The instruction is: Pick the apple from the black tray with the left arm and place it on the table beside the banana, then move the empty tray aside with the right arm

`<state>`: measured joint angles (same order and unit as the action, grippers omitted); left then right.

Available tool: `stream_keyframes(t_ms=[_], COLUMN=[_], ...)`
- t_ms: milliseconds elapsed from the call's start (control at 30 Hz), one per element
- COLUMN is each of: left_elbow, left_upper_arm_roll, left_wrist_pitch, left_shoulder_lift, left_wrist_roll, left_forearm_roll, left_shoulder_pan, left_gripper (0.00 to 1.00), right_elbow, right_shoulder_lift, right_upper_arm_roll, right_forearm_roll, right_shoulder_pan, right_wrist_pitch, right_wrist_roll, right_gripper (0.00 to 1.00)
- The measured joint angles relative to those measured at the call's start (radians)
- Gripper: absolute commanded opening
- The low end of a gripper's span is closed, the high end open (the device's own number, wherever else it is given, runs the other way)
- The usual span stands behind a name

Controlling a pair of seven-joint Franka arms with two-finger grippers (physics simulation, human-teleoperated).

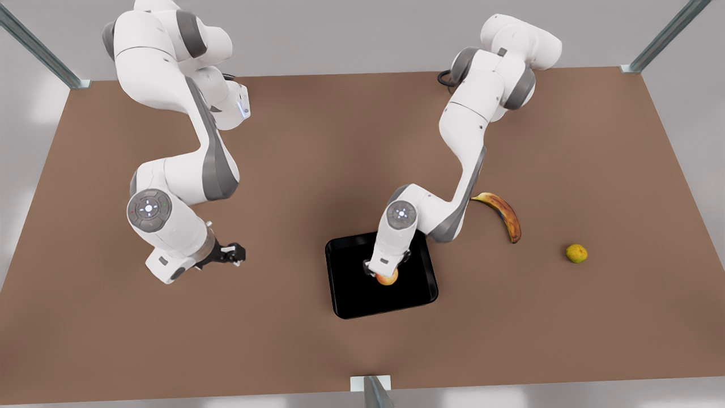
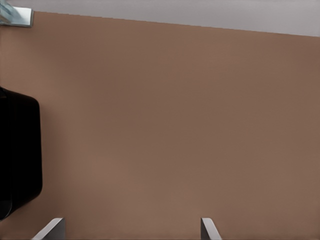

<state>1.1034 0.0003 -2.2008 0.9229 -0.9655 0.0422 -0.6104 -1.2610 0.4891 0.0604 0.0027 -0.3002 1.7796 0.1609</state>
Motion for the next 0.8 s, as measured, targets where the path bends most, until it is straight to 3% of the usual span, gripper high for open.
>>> stream_keyframes(t_ms=[167,367,800], left_elbow=[0.001,0.001,0.091], left_upper_arm_roll=[0.023,0.061,0.055], left_wrist_pitch=[0.118,0.253,0.436], left_shoulder_lift=[-0.064,-0.117,-0.113], left_wrist_roll=[0.028,0.097,0.337], left_forearm_roll=[0.006,0.011,-0.008], left_shoulder_pan=[0.025,0.102,0.264], left_gripper=[0.66,0.67,0.68], right_elbow=[0.0,-0.008,0.099], right_shoulder_lift=[0.002,0.088,0.302], right_upper_arm_roll=[-0.003,-0.122,-0.123], right_forearm_roll=[0.004,0.048,0.092], right_shoulder_pan=[-0.004,-0.087,-0.186], right_wrist_pitch=[-0.005,0.028,0.216], right_wrist_roll=[-0.007,-0.01,0.045], right_gripper=[1.0,1.0,1.0])
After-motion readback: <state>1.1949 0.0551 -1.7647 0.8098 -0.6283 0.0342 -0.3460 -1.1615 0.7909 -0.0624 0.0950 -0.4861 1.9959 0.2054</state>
